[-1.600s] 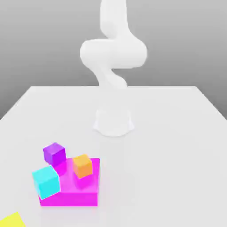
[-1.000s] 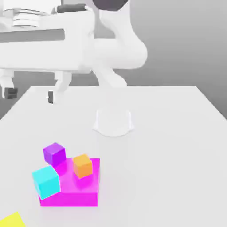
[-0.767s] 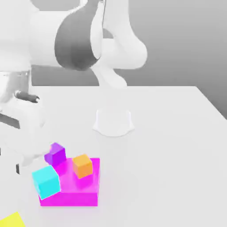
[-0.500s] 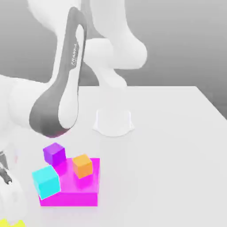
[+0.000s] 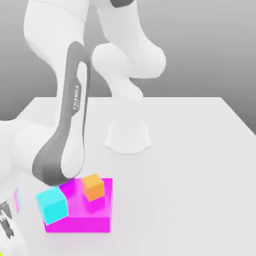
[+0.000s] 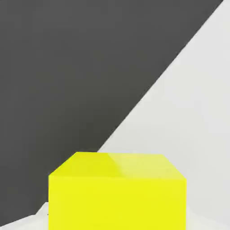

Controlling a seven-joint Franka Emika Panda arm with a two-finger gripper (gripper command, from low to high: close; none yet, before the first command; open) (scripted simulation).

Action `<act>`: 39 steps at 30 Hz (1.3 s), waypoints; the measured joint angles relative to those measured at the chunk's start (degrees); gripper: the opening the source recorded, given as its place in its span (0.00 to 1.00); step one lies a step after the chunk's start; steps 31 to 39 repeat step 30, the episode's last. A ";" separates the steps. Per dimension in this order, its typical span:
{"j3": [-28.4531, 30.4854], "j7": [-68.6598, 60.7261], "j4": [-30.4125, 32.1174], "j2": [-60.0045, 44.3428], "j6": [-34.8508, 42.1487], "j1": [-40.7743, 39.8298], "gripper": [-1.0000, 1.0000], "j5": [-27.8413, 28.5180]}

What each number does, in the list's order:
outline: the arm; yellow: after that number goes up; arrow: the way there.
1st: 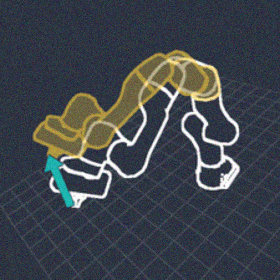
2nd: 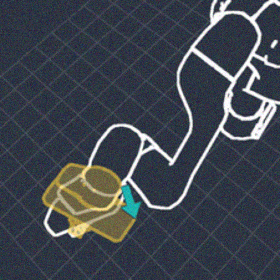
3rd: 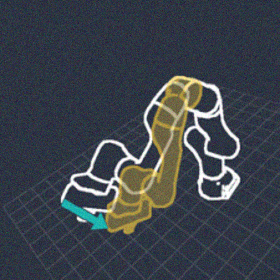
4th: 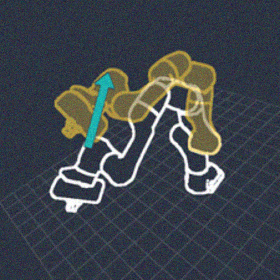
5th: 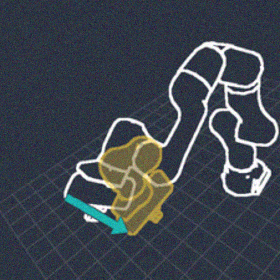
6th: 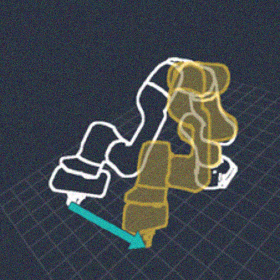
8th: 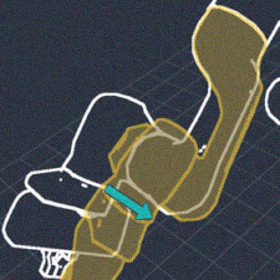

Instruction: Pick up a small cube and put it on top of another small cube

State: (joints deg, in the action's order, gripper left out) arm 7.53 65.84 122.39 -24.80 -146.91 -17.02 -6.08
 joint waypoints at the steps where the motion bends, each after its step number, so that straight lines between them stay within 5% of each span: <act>1: 0.03 0.15 1.63 2.07 0.42 0.42 0.00 0.33; 21: -3.37 4.09 37.59 43.22 5.28 5.40 0.00 7.80; 26: -3.54 3.88 40.44 36.34 -4.44 5.56 0.00 7.63; 27: -3.48 3.79 40.76 34.46 -6.63 5.64 1.00 7.51; 39: -3.48 3.79 40.76 34.46 -6.64 5.64 1.00 7.51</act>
